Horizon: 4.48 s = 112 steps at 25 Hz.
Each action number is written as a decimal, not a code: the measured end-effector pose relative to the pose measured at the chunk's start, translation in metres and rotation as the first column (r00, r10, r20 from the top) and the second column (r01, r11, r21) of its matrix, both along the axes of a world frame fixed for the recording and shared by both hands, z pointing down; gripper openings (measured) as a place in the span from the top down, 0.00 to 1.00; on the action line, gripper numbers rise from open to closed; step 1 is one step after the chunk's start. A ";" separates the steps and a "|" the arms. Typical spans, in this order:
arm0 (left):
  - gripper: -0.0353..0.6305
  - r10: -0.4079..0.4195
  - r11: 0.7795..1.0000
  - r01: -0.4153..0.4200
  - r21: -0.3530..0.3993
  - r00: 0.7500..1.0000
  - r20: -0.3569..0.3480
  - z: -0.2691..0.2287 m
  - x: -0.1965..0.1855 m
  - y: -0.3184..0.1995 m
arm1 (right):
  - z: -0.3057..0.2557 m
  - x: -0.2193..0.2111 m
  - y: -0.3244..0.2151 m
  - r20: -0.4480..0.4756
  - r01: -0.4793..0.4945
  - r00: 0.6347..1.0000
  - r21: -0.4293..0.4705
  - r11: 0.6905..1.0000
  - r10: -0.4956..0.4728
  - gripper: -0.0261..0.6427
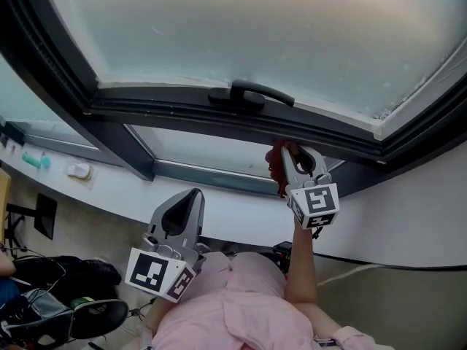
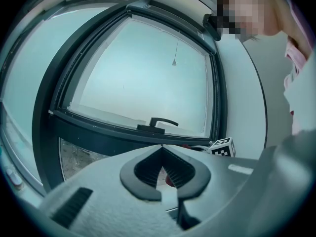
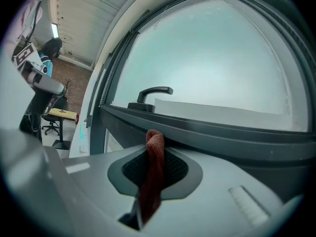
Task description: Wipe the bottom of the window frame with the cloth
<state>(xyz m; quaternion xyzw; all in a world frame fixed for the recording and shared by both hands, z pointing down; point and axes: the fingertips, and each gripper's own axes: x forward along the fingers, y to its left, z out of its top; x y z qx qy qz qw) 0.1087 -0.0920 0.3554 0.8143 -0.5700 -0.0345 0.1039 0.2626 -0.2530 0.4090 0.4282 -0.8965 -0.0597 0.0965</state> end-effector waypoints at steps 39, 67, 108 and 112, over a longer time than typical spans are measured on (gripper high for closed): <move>0.95 0.034 0.999 -0.034 -0.002 0.999 -0.002 0.000 0.021 -0.004 | -0.004 0.099 -0.007 0.044 -0.200 0.979 0.015 0.980 0.199 0.90; 0.95 0.024 1.000 -0.024 -0.012 1.000 -0.003 0.004 0.028 -0.010 | -0.004 0.142 -0.010 0.076 -0.285 0.956 0.011 0.958 0.284 0.90; 0.95 0.026 0.996 -0.028 -0.090 0.999 -0.024 0.024 0.011 0.011 | -0.007 0.233 0.025 0.306 -0.477 0.815 -0.128 0.869 0.492 0.89; 0.95 0.068 0.991 -0.073 -0.110 0.997 -0.041 0.030 0.007 0.018 | 0.002 0.200 0.066 0.355 -0.388 0.828 -0.197 0.900 0.435 0.89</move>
